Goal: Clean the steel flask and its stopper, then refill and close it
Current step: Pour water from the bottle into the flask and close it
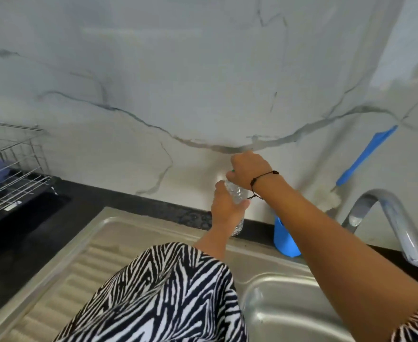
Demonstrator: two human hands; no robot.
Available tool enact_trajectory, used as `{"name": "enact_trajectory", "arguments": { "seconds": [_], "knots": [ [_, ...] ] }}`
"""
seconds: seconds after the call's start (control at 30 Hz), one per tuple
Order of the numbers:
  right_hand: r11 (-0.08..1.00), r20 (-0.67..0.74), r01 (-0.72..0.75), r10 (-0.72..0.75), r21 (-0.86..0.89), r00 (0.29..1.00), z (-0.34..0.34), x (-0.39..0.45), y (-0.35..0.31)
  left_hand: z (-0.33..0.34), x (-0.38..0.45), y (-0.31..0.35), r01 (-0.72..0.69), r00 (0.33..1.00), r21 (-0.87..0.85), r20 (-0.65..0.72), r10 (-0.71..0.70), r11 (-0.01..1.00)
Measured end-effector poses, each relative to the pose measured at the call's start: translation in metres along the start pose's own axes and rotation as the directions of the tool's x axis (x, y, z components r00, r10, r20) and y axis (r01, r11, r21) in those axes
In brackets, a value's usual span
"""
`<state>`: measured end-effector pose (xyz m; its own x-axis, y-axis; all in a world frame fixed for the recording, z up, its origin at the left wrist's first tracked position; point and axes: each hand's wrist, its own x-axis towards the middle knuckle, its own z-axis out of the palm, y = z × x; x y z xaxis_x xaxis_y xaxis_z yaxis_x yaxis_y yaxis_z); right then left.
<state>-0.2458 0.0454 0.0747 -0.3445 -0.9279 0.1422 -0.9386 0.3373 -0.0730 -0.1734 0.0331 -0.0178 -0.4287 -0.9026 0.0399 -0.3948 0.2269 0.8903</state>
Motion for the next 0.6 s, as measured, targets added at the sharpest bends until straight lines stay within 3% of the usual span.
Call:
{"name": "enact_trajectory", "arguments": {
  "seconds": [0.1, 0.3, 0.47, 0.6],
  "knots": [
    [0.999, -0.017, 0.02, -0.019, 0.037, 1.0, -0.008, -0.01, 0.001, -0.003, -0.01, 0.008, -0.01, 0.999, 0.026, -0.051, 0.011, 1.0],
    [0.993, -0.208, 0.081, -0.062, 0.087, 0.976, -0.066, -0.063, -0.016, -0.032, -0.055, 0.049, -0.147, 0.969, 0.033, -0.196, 0.151, 0.989],
    [0.983, -0.32, 0.159, -0.123, 0.091, 0.94, -0.113, -0.133, -0.046, -0.072, -0.142, 0.068, -0.265, 0.922, -0.025, -0.301, 0.245, 0.964],
    [0.976, -0.387, 0.208, -0.168, 0.062, 0.907, -0.118, -0.205, -0.075, -0.104, -0.224, 0.062, -0.264, 0.933, -0.086, -0.276, 0.232, 0.961]
  ]
}}
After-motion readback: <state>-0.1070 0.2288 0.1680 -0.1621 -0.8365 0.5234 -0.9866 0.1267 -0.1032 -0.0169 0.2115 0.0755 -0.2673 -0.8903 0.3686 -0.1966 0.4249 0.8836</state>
